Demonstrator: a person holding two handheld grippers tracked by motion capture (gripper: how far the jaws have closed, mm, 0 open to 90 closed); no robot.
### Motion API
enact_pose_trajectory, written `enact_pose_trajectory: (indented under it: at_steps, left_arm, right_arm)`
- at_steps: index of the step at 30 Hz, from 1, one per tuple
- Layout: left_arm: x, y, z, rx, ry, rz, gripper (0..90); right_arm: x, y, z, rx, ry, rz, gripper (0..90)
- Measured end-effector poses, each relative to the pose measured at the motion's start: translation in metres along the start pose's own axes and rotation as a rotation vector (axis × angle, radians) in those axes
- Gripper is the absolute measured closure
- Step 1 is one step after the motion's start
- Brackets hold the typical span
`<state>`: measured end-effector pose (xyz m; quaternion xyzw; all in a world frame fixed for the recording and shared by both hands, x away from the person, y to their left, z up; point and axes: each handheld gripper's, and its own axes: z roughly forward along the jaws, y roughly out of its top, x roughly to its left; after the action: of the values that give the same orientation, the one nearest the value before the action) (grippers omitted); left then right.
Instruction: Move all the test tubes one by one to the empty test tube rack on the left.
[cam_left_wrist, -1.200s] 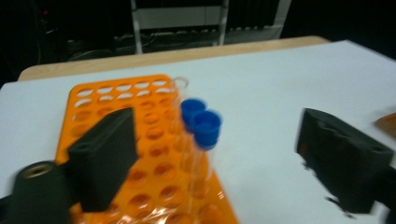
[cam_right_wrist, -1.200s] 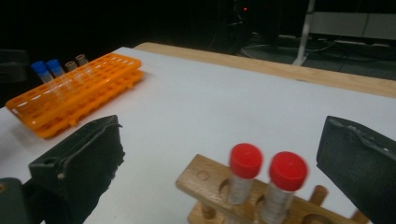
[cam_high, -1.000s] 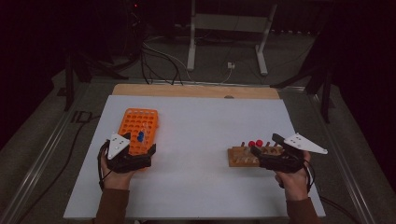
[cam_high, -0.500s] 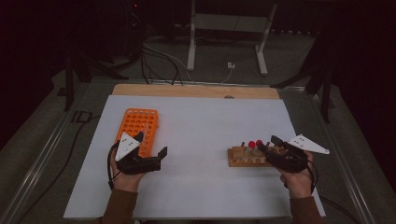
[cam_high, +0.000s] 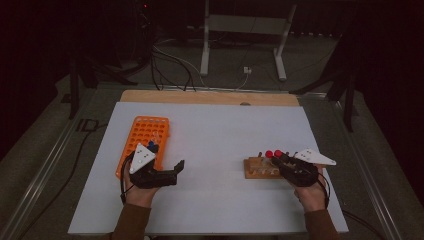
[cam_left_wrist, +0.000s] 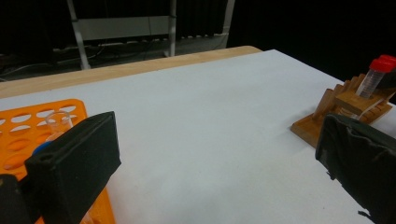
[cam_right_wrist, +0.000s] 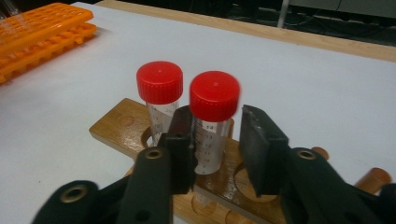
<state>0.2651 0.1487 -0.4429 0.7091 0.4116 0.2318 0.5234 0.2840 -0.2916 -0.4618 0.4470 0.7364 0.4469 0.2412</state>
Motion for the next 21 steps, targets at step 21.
enact_pose_trajectory:
  at_steps: [21]
  left_arm:
    - [0.000,-0.003,0.003,0.011,-0.009,-0.002,0.6]
  right_arm:
    - [0.003,0.005,-0.006,-0.048,0.004,-0.011,74.3]
